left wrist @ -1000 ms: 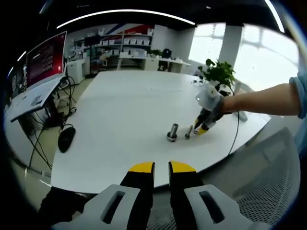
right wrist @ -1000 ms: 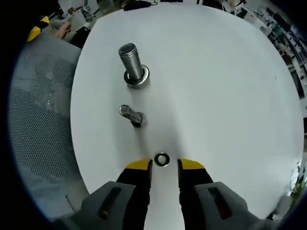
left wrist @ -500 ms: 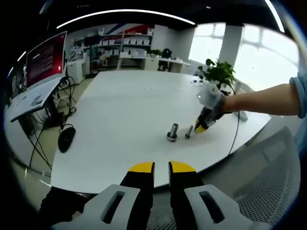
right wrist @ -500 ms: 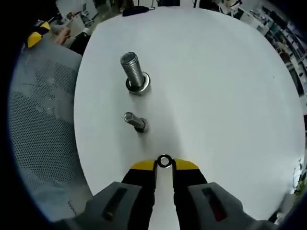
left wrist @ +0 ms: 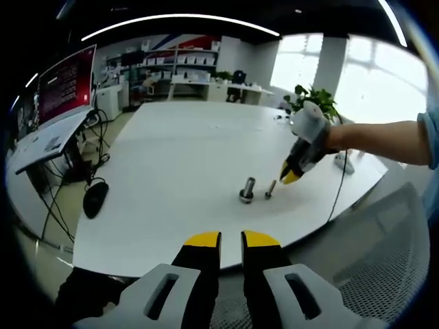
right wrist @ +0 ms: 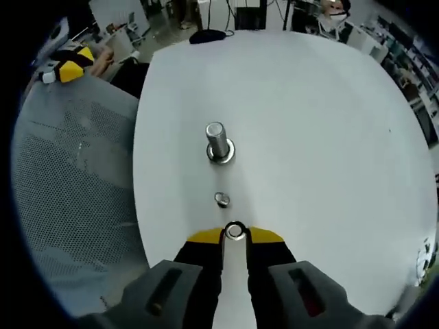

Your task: Place the washer onto the threaded stud by aligning its center hole with the stud, sliding it down to the base, and recovering from edge contact or off-axis alignment until the washer reaches the visible bottom stop.

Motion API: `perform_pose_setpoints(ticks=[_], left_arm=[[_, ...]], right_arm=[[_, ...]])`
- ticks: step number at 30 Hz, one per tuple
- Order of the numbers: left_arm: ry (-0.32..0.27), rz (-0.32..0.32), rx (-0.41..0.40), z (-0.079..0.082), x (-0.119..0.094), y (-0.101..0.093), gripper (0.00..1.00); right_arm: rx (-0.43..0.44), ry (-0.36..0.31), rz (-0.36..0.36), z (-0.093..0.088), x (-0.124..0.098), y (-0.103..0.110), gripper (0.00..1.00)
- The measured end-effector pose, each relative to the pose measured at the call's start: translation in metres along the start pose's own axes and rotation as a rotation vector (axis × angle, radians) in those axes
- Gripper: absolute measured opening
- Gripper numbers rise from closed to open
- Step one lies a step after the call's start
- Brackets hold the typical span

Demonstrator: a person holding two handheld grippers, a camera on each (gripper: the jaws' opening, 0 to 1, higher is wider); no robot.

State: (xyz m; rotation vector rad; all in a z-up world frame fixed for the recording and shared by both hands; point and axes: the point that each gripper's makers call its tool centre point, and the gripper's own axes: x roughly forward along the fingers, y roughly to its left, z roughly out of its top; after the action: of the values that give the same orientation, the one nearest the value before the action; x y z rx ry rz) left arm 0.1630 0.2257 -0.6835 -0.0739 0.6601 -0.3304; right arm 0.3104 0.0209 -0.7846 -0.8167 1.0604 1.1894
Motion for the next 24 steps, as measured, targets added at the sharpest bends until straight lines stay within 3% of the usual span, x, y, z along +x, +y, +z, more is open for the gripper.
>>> perform_pose_setpoints(ticks=[8, 17, 24], left_arm=[[-0.004, 0.001, -0.002, 0.001, 0.0, 0.0, 0.09], [-0.008, 0.0, -0.003, 0.001, 0.0, 0.0, 0.09], [-0.01, -0.002, -0.003, 0.001, 0.0, 0.0, 0.09]], right_arm=[[-0.058, -0.002, 0.011, 0.017, -0.009, 0.009, 0.13], [-0.108, 0.033, 0.021, 0.03, -0.001, 0.012, 0.13], [-0.132, 0.084, 0.031, 0.027, 0.009, 0.013, 0.13]])
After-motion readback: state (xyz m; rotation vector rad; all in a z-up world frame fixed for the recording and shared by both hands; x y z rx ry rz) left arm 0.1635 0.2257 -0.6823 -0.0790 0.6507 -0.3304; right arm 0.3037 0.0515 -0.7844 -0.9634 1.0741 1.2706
